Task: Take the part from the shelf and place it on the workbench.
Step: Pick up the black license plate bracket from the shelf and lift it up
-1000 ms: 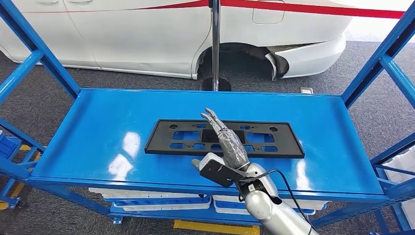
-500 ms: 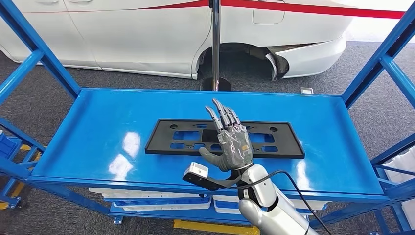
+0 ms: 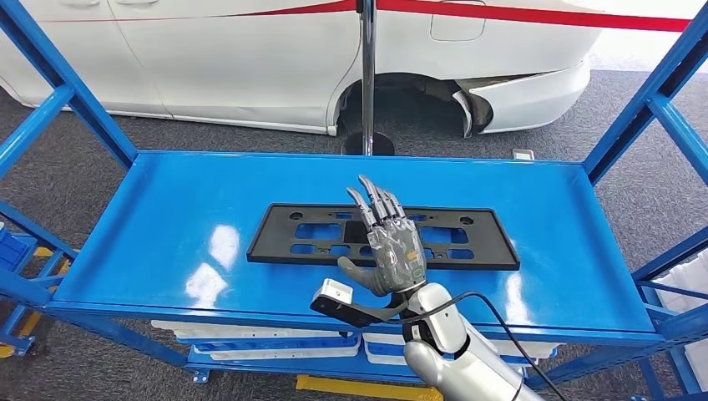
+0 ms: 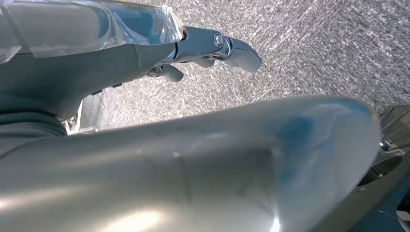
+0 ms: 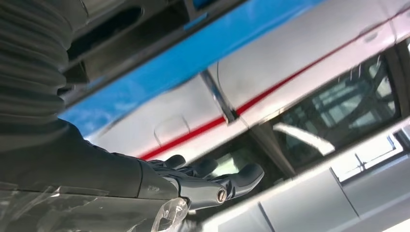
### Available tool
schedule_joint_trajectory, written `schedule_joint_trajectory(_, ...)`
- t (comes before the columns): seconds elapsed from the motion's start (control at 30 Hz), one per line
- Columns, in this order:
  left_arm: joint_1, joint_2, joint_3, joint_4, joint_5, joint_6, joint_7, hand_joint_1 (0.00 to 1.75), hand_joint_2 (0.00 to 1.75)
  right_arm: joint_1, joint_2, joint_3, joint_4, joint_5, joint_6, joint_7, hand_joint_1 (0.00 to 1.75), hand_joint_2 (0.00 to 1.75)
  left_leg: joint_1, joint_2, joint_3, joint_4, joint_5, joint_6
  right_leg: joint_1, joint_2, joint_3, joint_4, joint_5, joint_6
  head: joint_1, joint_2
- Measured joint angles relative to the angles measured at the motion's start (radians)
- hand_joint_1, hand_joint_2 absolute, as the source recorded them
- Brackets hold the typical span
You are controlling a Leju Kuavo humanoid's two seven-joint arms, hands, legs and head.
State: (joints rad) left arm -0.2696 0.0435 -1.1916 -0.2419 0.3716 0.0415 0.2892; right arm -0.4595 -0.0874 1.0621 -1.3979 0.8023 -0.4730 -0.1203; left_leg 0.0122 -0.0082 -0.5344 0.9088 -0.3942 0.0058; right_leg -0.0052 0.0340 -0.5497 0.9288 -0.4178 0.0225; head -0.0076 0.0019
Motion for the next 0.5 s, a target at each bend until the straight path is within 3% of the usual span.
schedule_joint_trajectory(0.3, -0.002, 0.000, 0.000, 0.000, -0.016, -0.008, -0.001, 0.00, 0.00, 0.004, -0.004, -0.012, 0.004, -0.467, 0.221, -0.193, 0.00, 1.75, 0.000, 0.000, 0.000, 0.000, 0.000, 0.000, 0.000, 0.000, 0.000, 0.000, 0.000, 0.000, 0.000, 0.000)
schedule_joint_trajectory(0.5, -0.002, 0.002, 0.000, 0.000, -0.019, -0.019, -0.002, 0.00, 0.00, 0.011, -0.011, -0.039, 0.016, -0.625, 0.359, -0.265, 0.00, 1.75, 0.000, 0.000, 0.000, 0.000, 0.000, 0.000, 0.000, 0.000, 0.000, 0.000, 0.000, 0.000, 0.000, 0.000)
